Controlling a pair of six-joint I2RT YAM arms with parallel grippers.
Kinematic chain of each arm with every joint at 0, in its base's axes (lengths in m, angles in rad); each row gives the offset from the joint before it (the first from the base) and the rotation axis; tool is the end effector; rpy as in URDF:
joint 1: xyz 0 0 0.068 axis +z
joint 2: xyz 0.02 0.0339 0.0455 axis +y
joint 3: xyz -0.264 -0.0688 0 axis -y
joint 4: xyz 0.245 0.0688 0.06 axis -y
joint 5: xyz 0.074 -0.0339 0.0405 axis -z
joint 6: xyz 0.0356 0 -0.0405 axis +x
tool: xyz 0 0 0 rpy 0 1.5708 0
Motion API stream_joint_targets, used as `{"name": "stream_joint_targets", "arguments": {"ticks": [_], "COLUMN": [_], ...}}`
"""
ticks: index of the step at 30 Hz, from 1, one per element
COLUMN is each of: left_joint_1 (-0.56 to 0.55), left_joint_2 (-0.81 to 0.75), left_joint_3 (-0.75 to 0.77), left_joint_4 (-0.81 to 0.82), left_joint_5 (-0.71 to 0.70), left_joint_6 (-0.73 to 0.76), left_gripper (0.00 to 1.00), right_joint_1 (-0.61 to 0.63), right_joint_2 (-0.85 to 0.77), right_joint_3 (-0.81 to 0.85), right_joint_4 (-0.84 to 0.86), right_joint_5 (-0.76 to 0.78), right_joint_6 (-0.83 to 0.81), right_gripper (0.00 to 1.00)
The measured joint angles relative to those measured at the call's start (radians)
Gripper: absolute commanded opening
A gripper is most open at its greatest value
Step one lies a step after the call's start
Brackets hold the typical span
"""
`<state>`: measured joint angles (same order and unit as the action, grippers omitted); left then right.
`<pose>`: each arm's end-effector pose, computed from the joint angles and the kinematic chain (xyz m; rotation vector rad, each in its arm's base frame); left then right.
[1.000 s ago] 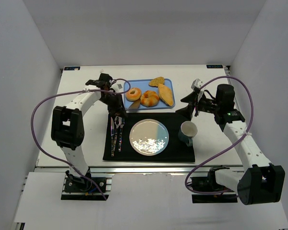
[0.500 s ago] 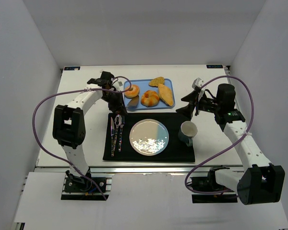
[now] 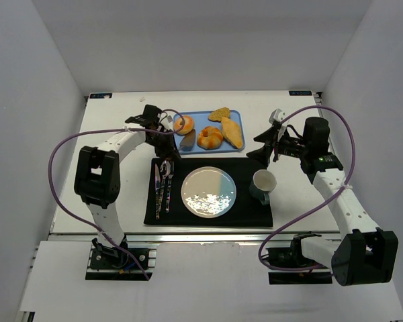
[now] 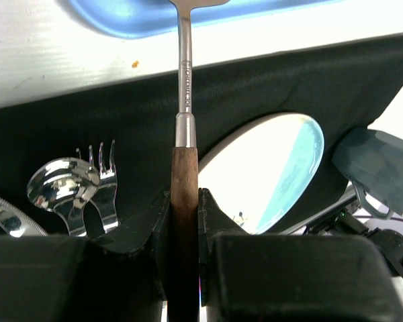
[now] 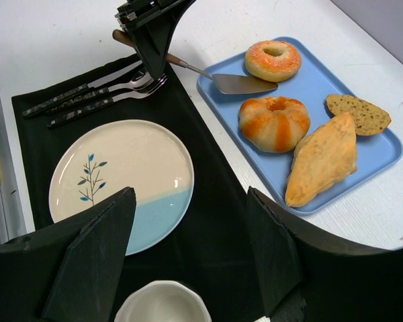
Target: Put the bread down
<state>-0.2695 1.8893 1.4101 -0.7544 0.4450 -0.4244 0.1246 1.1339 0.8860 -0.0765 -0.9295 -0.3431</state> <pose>0.3650 -0.1167 0.2043 -0.1121 2.8760 -0.7784 0.2454 0.0595 0.3204 -0.9970 1.5226 0.7192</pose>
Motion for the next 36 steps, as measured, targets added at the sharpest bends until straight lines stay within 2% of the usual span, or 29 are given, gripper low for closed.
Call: {"name": "stream_joint_targets", "arguments": {"ticks": [23, 36], "left_joint_1": [-0.005, -0.006], "left_joint_2": [0.001, 0.069], "left_joint_3": [-0.014, 0.006], "left_joint_4": [0.113, 0.215], "left_joint_5": [-0.094, -0.128], "left_joint_6": [-0.137, -0.076], "left_gripper": [0.0, 0.0], "right_joint_1": [-0.001, -0.005], "right_joint_2": [0.0, 0.0], "right_joint_3": [0.0, 0.0], "right_joint_4": [0.001, 0.002], "right_joint_5": [0.0, 0.0], "right_joint_6": [0.0, 0.001], "right_gripper": [0.72, 0.72]}}
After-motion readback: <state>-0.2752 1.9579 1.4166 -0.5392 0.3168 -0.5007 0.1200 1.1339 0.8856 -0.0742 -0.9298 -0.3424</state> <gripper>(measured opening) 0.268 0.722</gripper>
